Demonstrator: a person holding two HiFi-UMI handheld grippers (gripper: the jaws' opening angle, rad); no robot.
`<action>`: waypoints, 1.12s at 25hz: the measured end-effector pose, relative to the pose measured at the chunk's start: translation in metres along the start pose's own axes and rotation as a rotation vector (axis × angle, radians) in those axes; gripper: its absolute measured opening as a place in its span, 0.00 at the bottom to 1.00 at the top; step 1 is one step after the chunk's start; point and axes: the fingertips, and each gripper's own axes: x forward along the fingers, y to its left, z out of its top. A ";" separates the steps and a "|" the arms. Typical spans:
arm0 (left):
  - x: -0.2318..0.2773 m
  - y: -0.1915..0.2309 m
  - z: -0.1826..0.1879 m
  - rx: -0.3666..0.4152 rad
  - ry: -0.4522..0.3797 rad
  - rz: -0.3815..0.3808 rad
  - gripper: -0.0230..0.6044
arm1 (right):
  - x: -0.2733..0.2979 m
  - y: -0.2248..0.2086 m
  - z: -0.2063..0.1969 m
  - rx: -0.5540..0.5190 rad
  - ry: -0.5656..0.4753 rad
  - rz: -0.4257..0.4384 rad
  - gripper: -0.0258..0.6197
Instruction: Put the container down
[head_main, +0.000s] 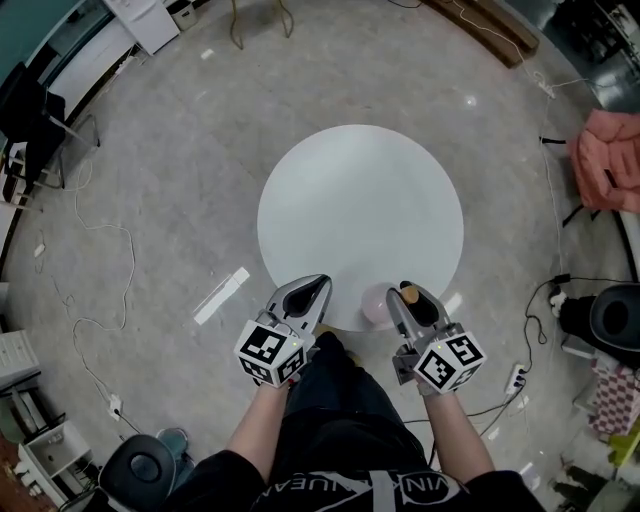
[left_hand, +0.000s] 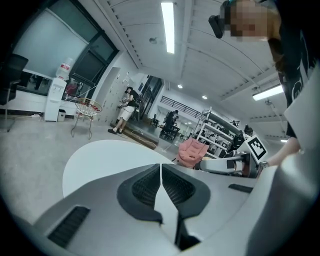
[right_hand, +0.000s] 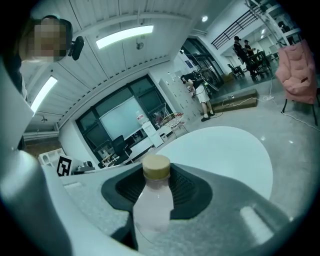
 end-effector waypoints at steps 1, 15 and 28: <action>0.003 0.004 -0.001 0.000 0.007 -0.006 0.06 | 0.005 -0.001 0.001 -0.004 0.002 -0.006 0.25; 0.034 0.025 -0.011 0.090 0.074 -0.028 0.06 | 0.061 -0.007 0.011 -0.150 0.045 0.013 0.25; 0.054 0.036 -0.015 0.099 0.066 0.011 0.06 | 0.105 -0.017 0.019 -0.396 0.093 0.048 0.25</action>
